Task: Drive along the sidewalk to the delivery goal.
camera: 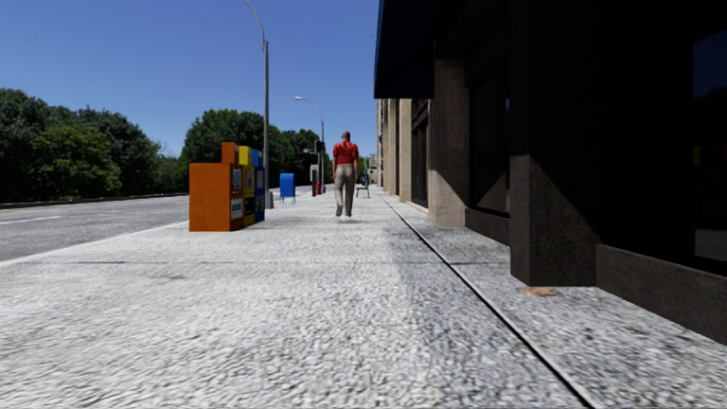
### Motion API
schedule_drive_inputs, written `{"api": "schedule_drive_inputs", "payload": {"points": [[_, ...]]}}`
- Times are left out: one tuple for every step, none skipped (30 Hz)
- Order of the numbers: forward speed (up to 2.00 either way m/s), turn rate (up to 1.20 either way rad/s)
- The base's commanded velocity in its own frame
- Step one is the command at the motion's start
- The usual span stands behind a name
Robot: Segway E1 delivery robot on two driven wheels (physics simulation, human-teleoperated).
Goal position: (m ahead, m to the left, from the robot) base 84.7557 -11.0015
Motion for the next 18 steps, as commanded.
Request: {"api": "schedule_drive_inputs", "payload": {"points": [[2.00, -0.27], [2.00, -0.29], [2.00, -0.29], [2.00, -0.29], [2.00, -0.29], [2.00, -0.29], [2.00, -0.29], [2.00, -0.23], [2.00, -0.07], [2.00, 0.00], [2.00, 0.00], [2.00, 0.00], [2.00, 0.00], [2.00, 0.00], [2.00, 0.00], [2.00, 0.00], [2.00, 0.00], [2.00, 0.00]]}}
